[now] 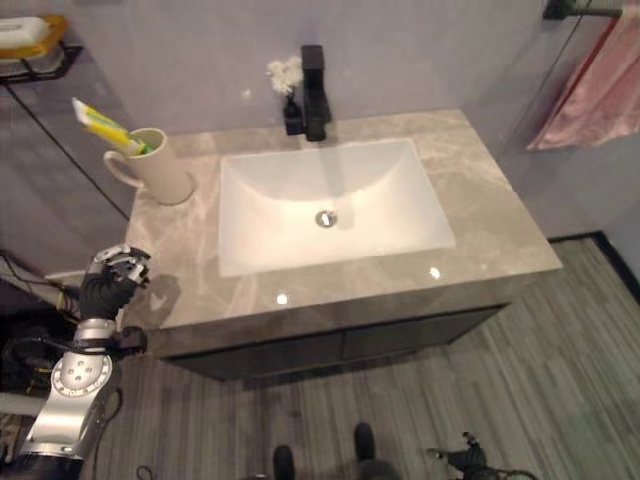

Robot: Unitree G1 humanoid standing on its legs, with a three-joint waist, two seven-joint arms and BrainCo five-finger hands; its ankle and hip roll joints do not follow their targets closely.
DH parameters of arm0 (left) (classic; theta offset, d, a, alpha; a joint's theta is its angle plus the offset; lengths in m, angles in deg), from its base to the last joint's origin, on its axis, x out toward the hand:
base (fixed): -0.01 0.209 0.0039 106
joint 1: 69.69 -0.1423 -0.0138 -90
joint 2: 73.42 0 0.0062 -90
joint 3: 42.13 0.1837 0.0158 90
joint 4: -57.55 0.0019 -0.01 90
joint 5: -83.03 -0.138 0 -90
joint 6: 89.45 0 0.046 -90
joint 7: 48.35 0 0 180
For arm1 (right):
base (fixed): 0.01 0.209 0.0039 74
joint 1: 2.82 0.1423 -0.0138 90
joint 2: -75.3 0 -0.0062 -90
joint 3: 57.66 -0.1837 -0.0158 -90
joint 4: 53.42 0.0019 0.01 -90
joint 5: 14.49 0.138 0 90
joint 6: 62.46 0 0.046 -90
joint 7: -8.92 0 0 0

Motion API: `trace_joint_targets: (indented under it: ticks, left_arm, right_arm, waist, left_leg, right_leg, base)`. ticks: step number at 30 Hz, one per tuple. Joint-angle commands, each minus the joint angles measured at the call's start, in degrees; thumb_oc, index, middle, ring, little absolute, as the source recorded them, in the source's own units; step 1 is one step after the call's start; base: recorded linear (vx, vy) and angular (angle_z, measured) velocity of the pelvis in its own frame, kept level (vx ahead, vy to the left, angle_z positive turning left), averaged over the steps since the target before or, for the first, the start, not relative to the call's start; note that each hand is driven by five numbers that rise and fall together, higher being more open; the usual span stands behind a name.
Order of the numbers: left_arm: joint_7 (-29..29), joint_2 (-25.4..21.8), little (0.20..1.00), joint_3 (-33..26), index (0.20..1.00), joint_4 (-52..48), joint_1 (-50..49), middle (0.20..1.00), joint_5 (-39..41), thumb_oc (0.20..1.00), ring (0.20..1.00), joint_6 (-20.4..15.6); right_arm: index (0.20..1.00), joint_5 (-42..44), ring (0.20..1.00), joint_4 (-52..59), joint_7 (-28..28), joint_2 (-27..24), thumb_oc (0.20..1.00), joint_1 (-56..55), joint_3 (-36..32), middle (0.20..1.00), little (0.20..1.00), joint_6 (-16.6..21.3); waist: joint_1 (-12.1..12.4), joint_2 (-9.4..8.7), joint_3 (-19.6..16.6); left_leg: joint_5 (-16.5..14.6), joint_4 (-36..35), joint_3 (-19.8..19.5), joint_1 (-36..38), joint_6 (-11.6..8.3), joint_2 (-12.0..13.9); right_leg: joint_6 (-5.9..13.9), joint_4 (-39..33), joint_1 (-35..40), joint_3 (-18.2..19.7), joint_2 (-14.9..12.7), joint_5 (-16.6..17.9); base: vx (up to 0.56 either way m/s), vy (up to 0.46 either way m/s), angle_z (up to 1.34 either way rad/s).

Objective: Put brush and paste in cup on sink, flatten towel.

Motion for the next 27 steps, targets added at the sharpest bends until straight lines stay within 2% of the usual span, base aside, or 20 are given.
trace_joint_targets:
  ticks: [1,5,7,10,11,13,14,15,19,22,27]
  left_arm:
    - [0.02,-2.73,0.200,-2.95,0.200,-3.01,-0.22,0.200,-4.15,0.200,0.200,-1.93]
    - [0.13,-2.36,0.200,-2.87,0.200,-4.40,-1.22,0.200,-5.44,0.200,0.200,-1.84]
    - [-0.01,-2.35,0.200,-2.89,0.200,-4.94,-1.43,0.200,-5.49,0.200,0.200,-1.80]
    - [0.05,-2.41,0.200,-2.99,0.200,-6.07,-1.84,0.200,-5.58,0.200,0.200,-1.73]
    - [0.51,-2.41,0.200,-2.48,0.200,-6.34,-1.60,0.200,-5.57,0.200,0.200,-1.69]
    - [0.75,-2.08,0.200,-2.43,0.200,-6.35,-1.22,0.200,-5.72,0.200,0.200,-1.56]
    - [0.94,-1.80,0.200,-2.58,0.200,-6.63,-0.91,0.200,-5.82,0.200,0.200,-1.61]
    - [1.17,-1.56,0.200,-2.49,0.200,-6.63,-0.95,0.200,-5.76,0.200,0.200,-1.68]
    - [1.72,-0.66,0.200,-1.87,0.200,-6.68,-0.99,0.200,-4.49,0.200,0.200,-1.73]
    - [1.81,-0.63,0.200,-1.64,0.200,-7.09,-0.83,0.200,-4.91,0.200,0.200,-1.87]
    - [2.10,-1.39,0.200,-0.20,0.200,-7.46,0.08,0.200,-4.65,0.200,0.200,-2.28]
  right_arm:
    - [1.000,-0.15,1.000,-1.13,-0.56,-1.40,1.000,-0.11,-0.83,1.000,1.000,0.59]
    - [1.000,0.67,1.000,-2.68,-1.18,-0.27,1.000,-0.55,-2.00,1.000,1.000,0.31]
    - [1.000,1.10,1.000,-2.45,-1.39,-0.01,1.000,-0.46,-2.08,1.000,1.000,0.25]
    - [1.000,2.67,1.000,-2.55,-1.99,0.84,1.000,0.23,-2.33,1.000,1.000,0.43]
    - [1.000,4.74,1.000,-1.92,-1.93,1.56,1.000,0.17,-2.66,1.000,1.000,1.17]
    - [1.000,5.70,1.000,-1.22,-1.83,1.72,1.000,0.32,-2.03,1.000,1.000,1.82]
    - [1.000,5.59,1.000,1.32,-1.55,1.23,1.000,0.34,-1.06,1.000,1.000,2.30]
    - [1.000,5.78,1.000,1.41,-1.14,1.09,1.000,0.34,-0.78,1.000,1.000,2.45]
    - [1.000,5.17,1.000,2.24,-0.89,0.39,1.000,0.04,-0.47,1.000,1.000,2.46]
    - [1.000,5.06,1.000,2.99,-1.31,-0.19,1.000,0.36,-1.09,1.000,1.000,2.32]
    - [1.000,4.53,1.000,3.05,-1.40,-0.68,1.000,0.06,-0.79,1.000,1.000,2.20]
  waist:
    - [-0.90,-0.81,-0.15]
    - [-0.82,-0.89,-0.21]
    - [-0.82,-0.84,-0.02]
    - [-0.43,-0.33,0.99]
    - [-1.12,0.22,1.64]
    - [-1.54,0.61,1.89]
    - [-1.60,0.81,2.61]
    - [-1.78,0.92,2.94]
    - [-3.11,0.86,4.52]
    - [-3.77,1.23,5.01]
    - [-5.09,1.52,4.63]
  left_leg:
    - [-7.43,11.17,-0.44,-4.43,0.64,-1.25]
    - [-7.24,10.35,-0.98,-4.93,1.98,-3.15]
    - [-7.02,9.87,-0.87,-4.77,2.29,-3.34]
    - [-6.65,8.41,-0.18,-3.65,3.03,-3.47]
    - [-6.39,7.78,-0.24,-3.03,3.27,-3.51]
    - [-6.57,7.01,0.36,-2.07,3.75,-4.22]
    - [-6.90,6.07,1.43,-0.95,3.79,-4.58]
    - [-7.26,5.87,1.58,-0.22,3.69,-4.62]
    - [-9.69,6.77,0.60,1.97,3.47,-5.39]
    - [-11.77,7.42,-0.60,4.06,3.20,-5.81]
    - [-13.46,6.99,-3.31,6.79,2.46,-5.80]
  right_leg:
    - [6.43,8.99,0.89,0.45,-8.06,-2.70]
    - [6.64,11.68,-1.14,1.47,-9.55,0.39]
    - [6.47,12.52,-1.92,1.61,-9.53,0.64]
    - [5.63,16.46,-4.46,-0.08,-8.76,0.20]
    - [4.58,19.84,-6.47,0.31,-4.66,-2.59]
    - [3.68,20.36,-9.78,-0.42,-1.11,-4.26]
    - [3.38,18.16,-11.90,-1.90,-1.33,-3.12]
    - [3.69,16.84,-12.59,-1.86,-1.73,-2.06]
    - [5.23,11.35,-16.38,1.50,-1.90,2.55]
    - [6.00,7.17,-18.45,1.43,-3.12,5.20]
    - [6.40,7.52,-18.51,3.54,-2.69,5.89]
  base:
    - [-0.06,0.131,-0.02]
    - [-0.07,0.182,0.04]
    - [-0.05,0.140,-0.01]
    - [-0.05,0.152,-0.06]
    - [-0.04,0.230,-0.32]
    - [0.00,0.190,-0.42]
    - [0.06,0.111,-0.27]
    - [0.09,0.060,-0.12]
    - [0.14,-0.013,0.01]
    - [0.21,-0.046,0.14]
    - [0.21,-0.099,0.53]
